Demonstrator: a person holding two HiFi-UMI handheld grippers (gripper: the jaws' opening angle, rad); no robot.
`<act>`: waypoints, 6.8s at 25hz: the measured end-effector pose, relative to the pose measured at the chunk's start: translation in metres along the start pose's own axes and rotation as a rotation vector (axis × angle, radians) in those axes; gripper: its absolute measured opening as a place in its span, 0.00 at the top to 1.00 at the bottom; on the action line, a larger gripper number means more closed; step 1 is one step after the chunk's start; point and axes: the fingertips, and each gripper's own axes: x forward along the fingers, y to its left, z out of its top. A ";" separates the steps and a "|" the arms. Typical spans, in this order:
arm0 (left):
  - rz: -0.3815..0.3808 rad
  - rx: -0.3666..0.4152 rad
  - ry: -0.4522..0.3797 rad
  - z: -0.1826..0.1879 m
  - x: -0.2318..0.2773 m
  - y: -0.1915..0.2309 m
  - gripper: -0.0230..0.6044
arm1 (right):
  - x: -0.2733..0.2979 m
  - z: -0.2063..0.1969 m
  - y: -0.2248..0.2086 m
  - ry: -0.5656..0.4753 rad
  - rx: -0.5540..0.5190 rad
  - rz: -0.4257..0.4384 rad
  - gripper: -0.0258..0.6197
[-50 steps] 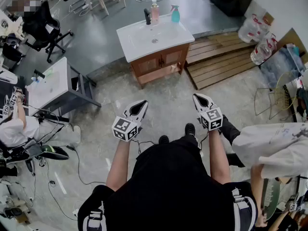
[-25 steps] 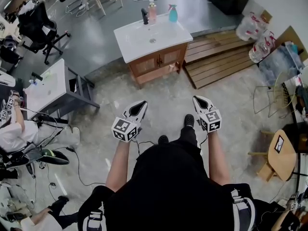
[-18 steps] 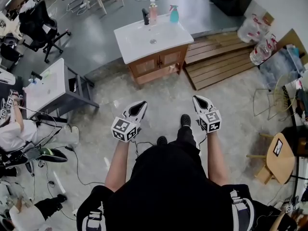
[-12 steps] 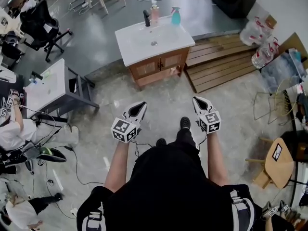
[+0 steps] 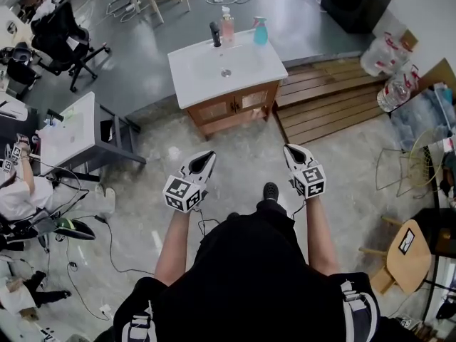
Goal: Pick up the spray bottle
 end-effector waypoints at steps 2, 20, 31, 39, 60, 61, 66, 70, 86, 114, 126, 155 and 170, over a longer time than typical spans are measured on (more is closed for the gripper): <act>0.012 0.003 0.001 0.007 0.019 -0.004 0.91 | 0.002 0.000 -0.024 0.003 0.000 0.008 0.93; 0.198 0.010 -0.017 0.055 0.168 -0.026 0.91 | 0.017 -0.004 -0.204 0.050 -0.054 0.120 0.93; 0.233 0.029 -0.015 0.064 0.197 -0.042 0.91 | 0.010 -0.012 -0.243 0.026 -0.036 0.137 0.93; 0.232 0.011 -0.023 0.062 0.205 -0.036 0.91 | 0.018 -0.010 -0.243 0.037 -0.044 0.148 0.93; 0.131 -0.005 -0.020 0.091 0.292 0.102 0.91 | 0.145 0.038 -0.290 0.063 -0.011 0.060 0.93; 0.126 -0.004 -0.019 0.095 0.297 0.113 0.91 | 0.156 0.044 -0.292 0.060 -0.009 0.058 0.94; 0.098 -0.006 -0.012 0.107 0.323 0.163 0.91 | 0.205 0.067 -0.303 0.064 -0.016 0.043 0.93; 0.071 -0.007 -0.006 0.114 0.342 0.200 0.91 | 0.239 0.078 -0.314 0.069 -0.016 0.018 0.93; -0.074 0.025 -0.003 0.139 0.386 0.288 0.91 | 0.307 0.111 -0.320 0.044 0.056 -0.100 0.93; -0.052 0.068 -0.043 0.157 0.410 0.318 0.42 | 0.347 0.123 -0.335 0.038 0.060 -0.084 0.93; -0.015 0.067 -0.031 0.174 0.469 0.336 0.42 | 0.366 0.129 -0.390 0.048 0.079 -0.081 0.93; 0.122 0.115 0.081 0.202 0.701 0.378 0.42 | 0.469 0.160 -0.636 0.090 0.013 0.091 0.93; -0.040 0.144 0.122 0.206 0.774 0.427 0.42 | 0.485 0.147 -0.648 0.161 0.053 -0.035 0.93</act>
